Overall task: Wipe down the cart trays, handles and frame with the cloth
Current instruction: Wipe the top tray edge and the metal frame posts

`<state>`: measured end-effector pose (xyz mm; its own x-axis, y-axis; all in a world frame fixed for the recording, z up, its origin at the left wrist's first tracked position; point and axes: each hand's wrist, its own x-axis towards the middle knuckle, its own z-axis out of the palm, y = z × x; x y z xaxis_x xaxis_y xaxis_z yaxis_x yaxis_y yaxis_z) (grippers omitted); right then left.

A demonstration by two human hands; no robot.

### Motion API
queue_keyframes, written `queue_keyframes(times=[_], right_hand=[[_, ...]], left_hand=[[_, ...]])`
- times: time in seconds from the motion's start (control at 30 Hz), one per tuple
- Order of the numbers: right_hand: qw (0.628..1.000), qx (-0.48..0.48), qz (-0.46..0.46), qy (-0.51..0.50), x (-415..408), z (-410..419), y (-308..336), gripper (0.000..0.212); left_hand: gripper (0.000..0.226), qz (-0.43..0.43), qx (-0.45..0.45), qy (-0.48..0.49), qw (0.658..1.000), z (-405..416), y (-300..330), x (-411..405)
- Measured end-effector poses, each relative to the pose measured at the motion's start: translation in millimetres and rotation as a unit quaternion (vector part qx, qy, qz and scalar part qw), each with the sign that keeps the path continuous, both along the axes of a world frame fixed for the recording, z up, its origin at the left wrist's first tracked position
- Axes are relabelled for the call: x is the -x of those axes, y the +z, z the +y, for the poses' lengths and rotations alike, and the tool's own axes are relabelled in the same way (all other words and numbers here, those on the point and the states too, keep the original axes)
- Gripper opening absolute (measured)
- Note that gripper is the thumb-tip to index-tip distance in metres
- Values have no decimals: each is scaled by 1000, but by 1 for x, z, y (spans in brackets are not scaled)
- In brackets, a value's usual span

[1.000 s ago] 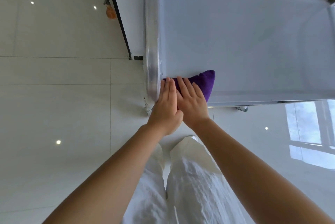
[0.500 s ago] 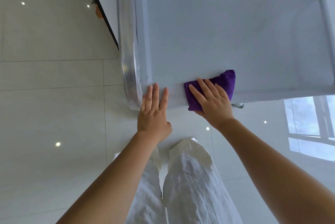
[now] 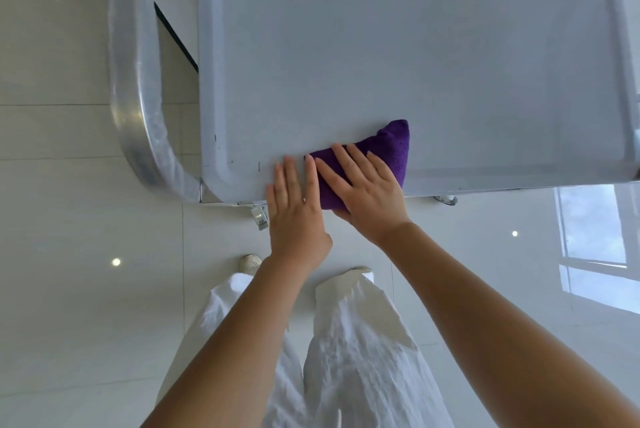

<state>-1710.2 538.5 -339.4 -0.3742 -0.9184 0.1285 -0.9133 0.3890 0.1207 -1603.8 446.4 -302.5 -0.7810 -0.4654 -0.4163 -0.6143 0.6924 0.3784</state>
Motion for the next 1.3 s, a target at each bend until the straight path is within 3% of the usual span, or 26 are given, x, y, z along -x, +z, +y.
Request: queue_keyframes(times=[0.37,0.5,0.57,0.67,0.77,1.0,1.3], right_hand=[[1000,7,11,3,62,77,-6,80],[1000,9,8,-4,67,86,-7,77],[1000,18,4,-7,67,85,-10,72],[998,56,2,-6,66,82,-10,58],[996,90,7,2,69,84,-13,42],[999,41,14,15,106,134,-14,75],[999,11,37,7,151,197,-8,72]], left_hand=[[106,-33,78,58,995,16,-14,15],[106,-89,70,75,991,20,-3,22],[107,-63,63,80,993,37,5,38],[109,27,-1,8,1000,89,9,71],[110,108,-44,39,992,117,-5,85],[108,40,-9,30,999,121,-18,84],[100,-18,58,38,997,132,-19,92]])
